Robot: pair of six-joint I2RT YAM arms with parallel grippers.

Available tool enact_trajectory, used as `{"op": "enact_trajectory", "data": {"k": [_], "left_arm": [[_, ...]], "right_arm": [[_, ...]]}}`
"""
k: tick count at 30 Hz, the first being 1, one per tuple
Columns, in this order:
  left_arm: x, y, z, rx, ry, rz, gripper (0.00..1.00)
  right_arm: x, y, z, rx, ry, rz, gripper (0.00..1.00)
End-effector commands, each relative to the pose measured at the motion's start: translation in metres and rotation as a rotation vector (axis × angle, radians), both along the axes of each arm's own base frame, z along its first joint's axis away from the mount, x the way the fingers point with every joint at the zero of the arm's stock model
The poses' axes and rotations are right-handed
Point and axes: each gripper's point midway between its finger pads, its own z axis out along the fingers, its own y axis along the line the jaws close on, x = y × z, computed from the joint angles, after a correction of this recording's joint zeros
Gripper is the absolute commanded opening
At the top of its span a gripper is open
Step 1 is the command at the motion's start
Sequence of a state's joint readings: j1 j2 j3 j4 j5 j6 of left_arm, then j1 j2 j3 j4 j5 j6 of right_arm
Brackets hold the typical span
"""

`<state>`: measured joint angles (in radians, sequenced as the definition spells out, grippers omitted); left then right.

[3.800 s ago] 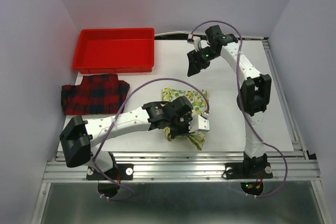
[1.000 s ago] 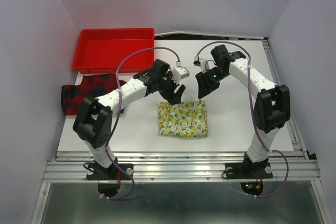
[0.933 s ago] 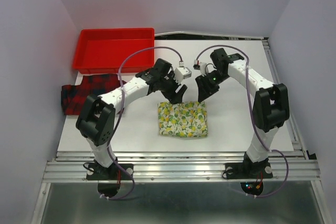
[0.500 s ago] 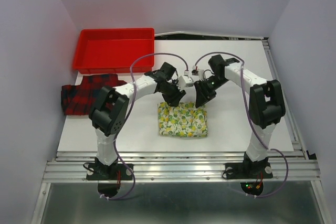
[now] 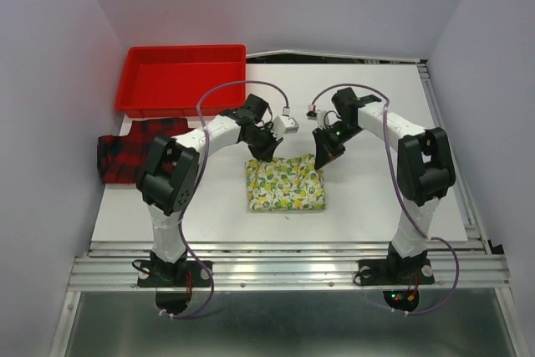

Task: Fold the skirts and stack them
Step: Fold the skirt

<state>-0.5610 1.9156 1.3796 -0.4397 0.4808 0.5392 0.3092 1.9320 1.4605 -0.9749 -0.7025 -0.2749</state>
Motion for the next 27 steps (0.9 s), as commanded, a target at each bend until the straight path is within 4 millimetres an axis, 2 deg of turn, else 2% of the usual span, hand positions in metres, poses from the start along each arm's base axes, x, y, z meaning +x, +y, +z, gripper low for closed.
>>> {"op": "enact_trajectory", "data": {"k": [1,3,4,6,8,11,14,16,17,20,21,23,25,27], "left_arm": [[0.004,0.003,0.030,-0.060,-0.066,0.008,0.00],[0.003,0.004,0.026,-0.063,-0.054,0.015,0.00],[0.002,0.002,0.024,-0.074,-0.048,0.015,0.00],[0.003,0.001,0.023,-0.082,-0.049,0.022,0.00],[0.004,0.001,0.020,-0.088,-0.040,0.032,0.00],[0.008,0.004,0.018,-0.096,-0.029,0.048,0.00],[0.013,0.006,0.019,-0.104,-0.030,0.067,0.00],[0.015,0.007,0.022,-0.110,-0.028,0.077,0.00],[0.017,0.008,0.024,-0.114,-0.032,0.084,0.00],[0.018,0.013,0.031,-0.119,-0.045,0.097,0.00],[0.019,0.016,0.033,-0.119,-0.048,0.102,0.00],[0.019,0.019,0.034,-0.115,-0.051,0.110,0.00],[0.023,0.026,0.034,-0.109,-0.063,0.135,0.00],[0.031,0.034,0.030,-0.100,-0.089,0.171,0.00]], "right_arm": [[0.019,0.000,0.014,-0.017,-0.137,-0.051,0.01],[0.024,-0.004,0.012,-0.040,-0.166,-0.057,0.01],[0.025,-0.002,0.020,-0.025,-0.184,-0.063,0.01],[0.023,0.011,0.043,0.069,-0.194,-0.080,0.05],[0.015,0.027,0.084,0.218,-0.216,-0.053,0.09],[-0.003,0.051,0.107,0.334,-0.181,-0.004,0.12],[-0.005,0.051,0.076,0.299,-0.161,0.012,0.09],[-0.008,0.044,0.037,0.233,-0.110,0.015,0.01],[-0.004,0.041,0.018,0.194,-0.103,0.003,0.01],[0.000,0.033,-0.022,0.117,-0.093,-0.033,0.01],[0.003,0.033,-0.028,0.103,-0.086,-0.059,0.01],[0.014,0.018,-0.043,0.061,-0.096,-0.126,0.01],[0.026,0.013,-0.050,0.050,-0.123,-0.169,0.01],[0.031,0.009,-0.057,0.028,-0.145,-0.187,0.01]]}}
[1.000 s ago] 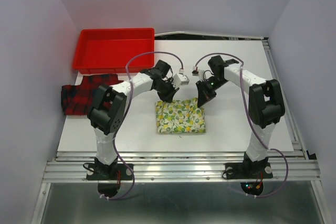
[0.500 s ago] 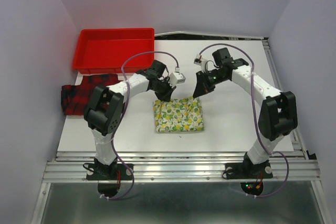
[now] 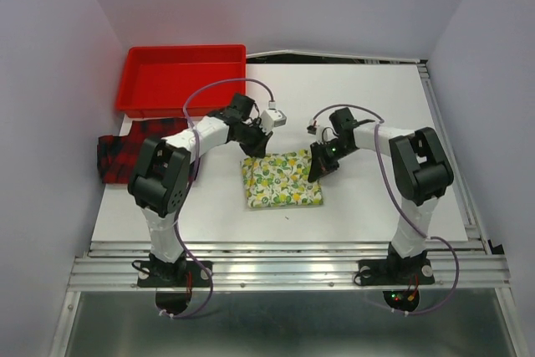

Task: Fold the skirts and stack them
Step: Fold the skirt

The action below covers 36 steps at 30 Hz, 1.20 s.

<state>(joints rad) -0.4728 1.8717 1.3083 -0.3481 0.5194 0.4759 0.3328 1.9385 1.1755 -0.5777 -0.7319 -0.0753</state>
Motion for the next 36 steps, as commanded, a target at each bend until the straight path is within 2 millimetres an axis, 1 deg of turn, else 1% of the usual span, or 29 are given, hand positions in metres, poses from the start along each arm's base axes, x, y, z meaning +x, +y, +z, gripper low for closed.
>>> {"op": "enact_trajectory", "data": {"k": [1,5,6,9,10,11,13,14,15,16,17,18,19,20,21,22,23,24,25,26,27,28,29,30,31,32,34,35,36], "left_arm": [[0.016,0.014,0.020,-0.017,-0.085,0.071,0.00],[0.028,0.022,-0.003,0.022,-0.083,0.126,0.00],[0.033,0.021,-0.007,0.026,-0.100,0.136,0.00],[0.046,0.030,-0.033,0.099,-0.098,0.183,0.01],[0.050,0.031,-0.037,0.113,-0.102,0.190,0.05],[0.057,0.030,-0.035,0.115,-0.114,0.198,0.17],[0.064,0.029,-0.036,0.126,-0.116,0.196,0.30],[0.067,0.027,-0.031,0.118,-0.120,0.201,0.35],[0.078,0.020,-0.014,0.091,-0.143,0.206,0.41],[0.074,0.015,0.004,0.054,-0.133,0.196,0.45],[0.076,0.011,0.024,0.019,-0.151,0.197,0.54],[0.074,0.011,0.037,-0.011,-0.151,0.207,0.82],[0.067,0.006,0.073,-0.093,-0.175,0.215,0.99],[0.062,0.006,0.089,-0.133,-0.184,0.224,0.98],[0.054,0.012,0.093,-0.162,-0.174,0.247,0.98],[0.045,0.015,0.120,-0.208,-0.209,0.272,0.98],[0.032,0.020,0.113,-0.225,-0.158,0.310,0.98],[0.024,0.021,0.119,-0.272,-0.143,0.307,0.98],[0.016,0.025,0.122,-0.306,-0.131,0.324,0.98],[0.008,0.030,0.137,-0.357,-0.144,0.349,0.98],[-0.005,0.032,0.122,-0.415,-0.063,0.405,0.98],[-0.017,0.049,0.109,-0.439,-0.015,0.485,0.98],[-0.020,0.053,0.106,-0.480,0.007,0.531,0.98],[-0.025,0.052,0.111,-0.555,0.055,0.545,0.98],[-0.031,0.057,0.107,-0.570,0.083,0.570,0.98],[-0.038,0.068,0.089,-0.564,0.134,0.629,0.98],[-0.045,0.073,0.090,-0.609,0.171,0.683,0.98],[-0.050,0.073,0.087,-0.623,0.193,0.690,0.98],[-0.059,0.072,0.075,-0.626,0.238,0.709,0.98]], "right_arm": [[0.044,-0.005,0.002,-0.030,-0.174,-0.083,0.01],[0.049,-0.013,-0.018,-0.093,-0.172,-0.118,0.01],[0.049,-0.013,-0.020,-0.096,-0.171,-0.117,0.01],[0.046,-0.011,-0.023,-0.087,-0.145,-0.121,0.01],[0.046,-0.011,-0.023,-0.087,-0.147,-0.120,0.01],[0.047,-0.014,-0.023,-0.100,-0.154,-0.125,0.01],[0.045,-0.017,-0.026,-0.125,-0.135,-0.158,0.01],[0.043,-0.019,-0.027,-0.135,-0.131,-0.164,0.01],[0.042,-0.023,-0.028,-0.158,-0.132,-0.172,0.01],[0.042,-0.024,-0.024,-0.156,-0.140,-0.172,0.01],[0.042,-0.023,-0.019,-0.150,-0.145,-0.176,0.01],[0.043,-0.022,-0.012,-0.141,-0.154,-0.181,0.01],[0.046,-0.019,0.008,-0.111,-0.187,-0.196,0.01],[0.049,-0.016,0.020,-0.089,-0.203,-0.207,0.02],[0.055,-0.011,0.036,-0.061,-0.224,-0.225,0.06],[0.060,-0.009,0.056,-0.038,-0.270,-0.232,0.08],[0.064,-0.008,0.067,-0.029,-0.290,-0.236,0.10],[0.071,-0.006,0.084,-0.019,-0.311,-0.242,0.16],[0.074,-0.005,0.093,-0.011,-0.324,-0.242,0.18],[0.076,-0.004,0.102,-0.006,-0.335,-0.240,0.20],[0.079,-0.004,0.112,-0.006,-0.345,-0.235,0.23],[0.080,-0.005,0.115,-0.013,-0.354,-0.235,0.24],[0.078,-0.003,0.116,-0.018,-0.357,-0.224,0.24],[0.078,-0.004,0.116,-0.029,-0.359,-0.217,0.27],[0.079,-0.005,0.115,-0.039,-0.365,-0.212,0.27],[0.074,-0.002,0.108,-0.050,-0.343,-0.190,0.27],[0.069,0.010,0.108,-0.050,-0.337,-0.152,0.27],[0.070,0.010,0.105,-0.055,-0.334,-0.153,0.27],[0.068,0.016,0.102,-0.070,-0.346,-0.138,0.27]]}}
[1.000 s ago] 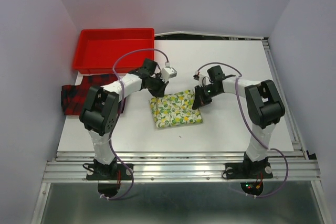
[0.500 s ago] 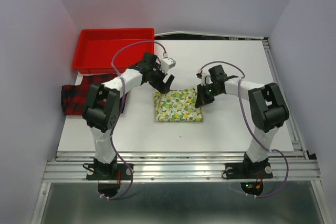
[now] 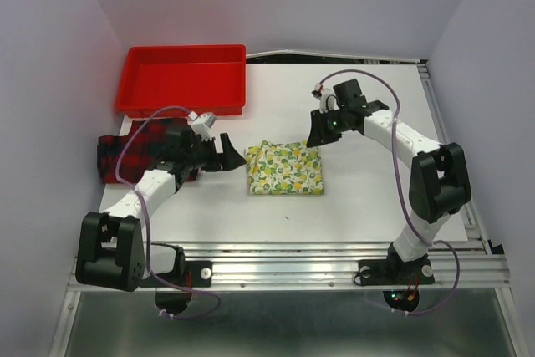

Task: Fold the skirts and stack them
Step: Fold the skirt, then neatly place the folded skirt to the corner

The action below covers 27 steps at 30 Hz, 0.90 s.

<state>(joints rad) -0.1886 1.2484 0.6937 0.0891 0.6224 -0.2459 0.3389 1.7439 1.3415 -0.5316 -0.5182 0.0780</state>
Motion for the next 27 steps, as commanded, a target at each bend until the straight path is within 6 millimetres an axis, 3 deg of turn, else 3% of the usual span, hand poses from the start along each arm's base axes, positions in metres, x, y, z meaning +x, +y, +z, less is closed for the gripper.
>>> {"op": "enact_trajectory", "data": {"k": [1,4,11,14,19,23,27], "left_arm": [[-0.016,-0.013,0.008,-0.211,0.102,0.062,0.99],[-0.028,-0.009,-0.019,-0.236,0.170,0.125,0.99],[-0.031,-0.012,-0.083,-0.203,0.405,0.177,0.99],[-0.039,-0.033,-0.092,-0.216,0.455,0.100,0.99],[-0.049,-0.057,-0.110,-0.249,0.553,0.046,0.98],[-0.041,-0.069,-0.118,-0.277,0.602,0.026,0.99],[-0.027,-0.069,-0.117,-0.284,0.553,0.059,0.98]], "right_arm": [[-0.010,0.015,-0.007,-0.066,0.002,0.056,0.27],[-0.010,0.016,-0.023,-0.128,0.015,0.069,0.25],[-0.016,0.003,-0.092,-0.282,0.144,0.061,0.20],[-0.020,-0.004,-0.115,-0.331,0.175,0.082,0.17],[-0.026,-0.008,-0.131,-0.356,0.211,0.088,0.15],[-0.029,-0.012,-0.142,-0.377,0.231,0.090,0.14],[-0.034,-0.014,-0.147,-0.382,0.248,0.094,0.13]]}}
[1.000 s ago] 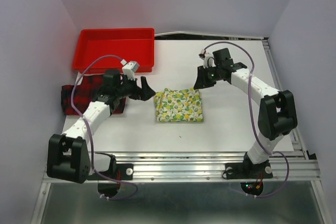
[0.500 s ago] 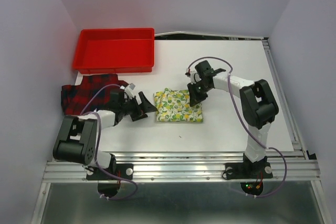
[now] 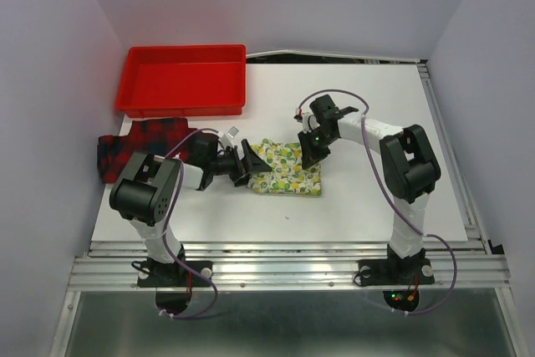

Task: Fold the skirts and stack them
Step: Neatly place the folded skirt to the corner

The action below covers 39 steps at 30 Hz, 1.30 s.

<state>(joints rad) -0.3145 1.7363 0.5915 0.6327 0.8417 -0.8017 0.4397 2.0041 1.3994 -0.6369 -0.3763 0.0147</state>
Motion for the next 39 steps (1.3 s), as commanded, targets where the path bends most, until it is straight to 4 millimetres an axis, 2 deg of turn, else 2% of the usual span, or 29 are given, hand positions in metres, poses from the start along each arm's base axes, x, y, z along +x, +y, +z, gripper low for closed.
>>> {"op": "enact_trajectory", "data": {"k": [1,4,6,7,8,9,10,12,13,14,15,16,17,20,21,24,26,28,29,31,32,36,39], "left_arm": [[0.004,0.012,-0.034,0.106,0.045,0.099,0.98],[0.014,0.015,-0.036,0.130,0.032,0.141,0.91],[0.020,0.017,-0.037,0.155,0.025,0.157,0.83],[0.024,0.021,-0.040,0.199,0.019,0.164,0.76],[0.027,0.024,-0.040,0.226,0.014,0.169,0.74],[0.035,0.027,-0.037,0.267,0.002,0.180,0.78],[0.032,0.039,-0.040,0.348,0.008,0.181,0.84],[0.027,0.050,-0.033,0.372,0.001,0.179,0.98],[0.024,0.053,-0.027,0.367,-0.018,0.171,0.98],[0.023,0.053,-0.006,0.327,-0.083,0.148,0.98],[0.016,0.056,-0.001,0.314,-0.093,0.137,0.98],[0.010,0.056,0.009,0.283,-0.105,0.123,0.98],[0.009,0.057,0.029,0.241,-0.163,0.123,0.98],[0.001,0.065,0.057,0.171,-0.231,0.104,0.98],[-0.001,0.072,0.058,0.177,-0.207,0.118,0.98],[-0.001,0.088,0.069,0.172,-0.212,0.178,0.98],[0.002,0.103,0.070,0.173,-0.195,0.238,0.98],[0.000,0.107,0.067,0.159,-0.150,0.258,0.98],[0.001,0.110,0.066,0.154,-0.136,0.270,0.98],[0.005,0.119,0.066,0.146,-0.116,0.314,0.98],[0.005,0.121,0.065,0.138,-0.099,0.327,0.98],[0.006,0.120,0.062,0.115,-0.060,0.328,0.98],[0.009,0.123,0.054,0.121,-0.015,0.346,0.98]], "right_arm": [[-0.010,-0.022,-0.044,-0.134,0.041,0.019,0.13],[-0.010,-0.022,-0.046,-0.136,0.046,0.021,0.13],[-0.011,-0.022,-0.047,-0.135,0.054,0.020,0.12],[-0.012,-0.022,-0.048,-0.135,0.056,0.020,0.12],[-0.012,-0.023,-0.048,-0.140,0.056,0.017,0.11],[-0.011,-0.025,-0.047,-0.153,0.047,0.011,0.11],[-0.010,-0.028,-0.048,-0.166,0.042,0.009,0.11],[-0.008,-0.032,-0.047,-0.191,0.030,0.011,0.11],[-0.006,-0.031,-0.043,-0.186,0.016,0.017,0.12],[-0.001,-0.029,-0.034,-0.174,-0.013,0.024,0.13],[0.006,-0.024,-0.024,-0.144,-0.051,0.025,0.15],[0.011,-0.016,-0.001,-0.112,-0.111,0.032,0.20],[0.017,-0.013,0.011,-0.093,-0.147,0.034,0.21],[0.035,-0.006,0.052,-0.083,-0.262,0.037,0.27],[0.038,0.000,0.066,-0.096,-0.297,0.052,0.29],[0.039,0.017,0.091,-0.112,-0.399,0.108,0.38],[0.026,0.042,0.099,-0.151,-0.479,0.197,0.39],[0.018,0.057,0.100,-0.195,-0.539,0.240,0.38],[0.004,0.076,0.099,-0.202,-0.566,0.307,0.38],[-0.007,0.090,0.092,-0.230,-0.606,0.364,0.37],[-0.020,0.108,0.090,-0.222,-0.630,0.411,0.36],[-0.040,0.133,0.074,-0.239,-0.649,0.469,0.36],[-0.041,0.141,0.064,-0.238,-0.656,0.455,0.36]]}}
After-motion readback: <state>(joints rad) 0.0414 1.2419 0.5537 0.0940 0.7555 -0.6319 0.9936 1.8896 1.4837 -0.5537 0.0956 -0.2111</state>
